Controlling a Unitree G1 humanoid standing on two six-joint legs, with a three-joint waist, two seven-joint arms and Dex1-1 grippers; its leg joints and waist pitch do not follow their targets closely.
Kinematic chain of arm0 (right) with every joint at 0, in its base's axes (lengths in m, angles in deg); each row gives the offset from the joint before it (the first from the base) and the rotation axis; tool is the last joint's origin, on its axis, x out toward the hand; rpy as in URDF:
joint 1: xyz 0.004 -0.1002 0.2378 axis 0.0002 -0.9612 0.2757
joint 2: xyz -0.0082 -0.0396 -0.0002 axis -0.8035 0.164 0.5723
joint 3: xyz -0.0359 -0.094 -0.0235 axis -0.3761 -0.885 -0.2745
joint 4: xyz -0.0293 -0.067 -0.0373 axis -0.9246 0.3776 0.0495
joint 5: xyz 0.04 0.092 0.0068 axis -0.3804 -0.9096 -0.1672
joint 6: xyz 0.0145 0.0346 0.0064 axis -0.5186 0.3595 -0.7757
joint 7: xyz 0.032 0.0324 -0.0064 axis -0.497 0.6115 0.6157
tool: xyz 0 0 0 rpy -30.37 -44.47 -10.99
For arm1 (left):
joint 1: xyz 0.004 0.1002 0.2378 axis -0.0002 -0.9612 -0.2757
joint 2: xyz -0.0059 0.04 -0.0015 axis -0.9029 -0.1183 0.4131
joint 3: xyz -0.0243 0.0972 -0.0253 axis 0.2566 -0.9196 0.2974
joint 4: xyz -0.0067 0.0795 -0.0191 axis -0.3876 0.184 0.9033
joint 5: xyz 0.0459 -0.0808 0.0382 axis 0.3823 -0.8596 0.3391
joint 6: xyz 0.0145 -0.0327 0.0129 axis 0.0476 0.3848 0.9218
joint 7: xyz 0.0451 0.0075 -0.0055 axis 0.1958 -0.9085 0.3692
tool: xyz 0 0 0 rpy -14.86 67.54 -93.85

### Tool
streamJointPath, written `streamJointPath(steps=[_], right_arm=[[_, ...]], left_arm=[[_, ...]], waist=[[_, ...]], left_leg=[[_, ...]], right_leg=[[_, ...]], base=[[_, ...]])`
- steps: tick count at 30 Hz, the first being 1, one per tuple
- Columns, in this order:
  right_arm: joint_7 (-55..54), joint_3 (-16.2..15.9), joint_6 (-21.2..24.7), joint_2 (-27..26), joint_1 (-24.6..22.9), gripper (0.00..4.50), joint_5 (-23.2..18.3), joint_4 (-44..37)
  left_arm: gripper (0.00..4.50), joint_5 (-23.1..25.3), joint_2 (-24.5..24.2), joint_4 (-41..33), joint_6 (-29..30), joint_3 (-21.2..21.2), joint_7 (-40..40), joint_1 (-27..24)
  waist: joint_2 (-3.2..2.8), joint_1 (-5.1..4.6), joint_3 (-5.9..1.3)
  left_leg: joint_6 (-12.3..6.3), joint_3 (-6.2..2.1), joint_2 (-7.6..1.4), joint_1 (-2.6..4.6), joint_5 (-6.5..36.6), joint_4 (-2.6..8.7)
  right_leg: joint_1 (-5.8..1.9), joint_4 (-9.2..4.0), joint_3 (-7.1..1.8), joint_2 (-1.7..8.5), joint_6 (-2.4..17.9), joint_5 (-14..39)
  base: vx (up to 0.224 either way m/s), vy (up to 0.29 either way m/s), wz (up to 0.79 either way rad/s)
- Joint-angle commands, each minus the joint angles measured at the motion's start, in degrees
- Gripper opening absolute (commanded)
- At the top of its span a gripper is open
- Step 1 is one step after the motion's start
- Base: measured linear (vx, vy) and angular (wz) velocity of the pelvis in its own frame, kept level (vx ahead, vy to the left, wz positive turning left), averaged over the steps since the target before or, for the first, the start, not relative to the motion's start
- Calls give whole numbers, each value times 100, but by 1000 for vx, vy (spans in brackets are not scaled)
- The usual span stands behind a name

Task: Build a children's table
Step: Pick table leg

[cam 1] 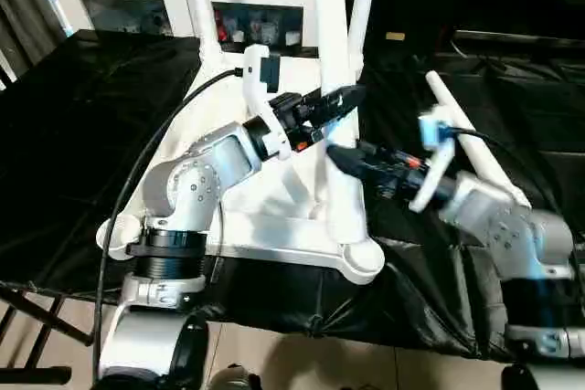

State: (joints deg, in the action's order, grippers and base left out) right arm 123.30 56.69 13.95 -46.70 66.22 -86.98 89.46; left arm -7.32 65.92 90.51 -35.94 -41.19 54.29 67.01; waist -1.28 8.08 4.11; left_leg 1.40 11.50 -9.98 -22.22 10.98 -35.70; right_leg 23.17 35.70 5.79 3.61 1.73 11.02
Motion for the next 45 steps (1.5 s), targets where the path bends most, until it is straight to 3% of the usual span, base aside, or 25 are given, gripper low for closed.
streamJointPath(steps=[1, 7, 18, 30, 39, 41, 45], right_arm=[[-47, -211, 76, 130, -11, 313, 315, 127], [121, -615, 236, 345, 24, 313, 487, 210], [321, -796, 342, 519, 5, 313, 496, 183], [508, -874, 531, 533, -94, 211, 356, 79], [460, -849, 525, 496, -83, 195, 368, 166], [409, -799, 483, 443, -92, 195, 354, 180], [192, -659, 226, 265, -107, 194, 408, 248]], left_arm=[[182, 29, -21, -88, -118, -149, -236, 210], [182, 198, -188, -91, -280, -407, -529, 230], [182, 339, -393, -55, -401, -627, -828, 275], [182, 354, -450, -100, -374, -718, -950, 268], [182, 471, -471, -64, -470, -722, -852, 274], [252, 453, -464, -57, -525, -720, -917, 270], [272, 339, -377, -105, -742, -550, -943, 253]], waist=[[134, -20, -502], [161, -18, -498], [161, -17, -507], [171, -15, -508], [177, -12, -516], [172, -7, -518], [163, -13, -514]], left_leg=[[-273, -197, -351, 90, 152, 362], [-319, -197, -352, 85, 169, 356], [-338, -197, -359, 89, 144, 346], [-333, -197, -356, 84, 151, 340], [-347, -197, -355, 81, 111, 334], [-344, -198, -355, 84, 108, 334], [-317, -198, -354, 85, 145, 337]], right_leg=[[-340, -458, -395, 572, 665, 1145], [-346, -452, -395, 579, 726, 1132], [-346, -430, -397, 578, 790, 1059], [-352, -422, -394, 578, 833, 1046], [-353, -416, -393, 576, 826, 999], [-351, -415, -393, 581, 823, 1016], [-346, -432, -389, 581, 830, 1062]], base=[[0, 0, 0], [0, 0, 0], [0, 0, 0], [0, 0, 0], [0, 0, 0], [0, 0, 0], [0, 0, 0]])
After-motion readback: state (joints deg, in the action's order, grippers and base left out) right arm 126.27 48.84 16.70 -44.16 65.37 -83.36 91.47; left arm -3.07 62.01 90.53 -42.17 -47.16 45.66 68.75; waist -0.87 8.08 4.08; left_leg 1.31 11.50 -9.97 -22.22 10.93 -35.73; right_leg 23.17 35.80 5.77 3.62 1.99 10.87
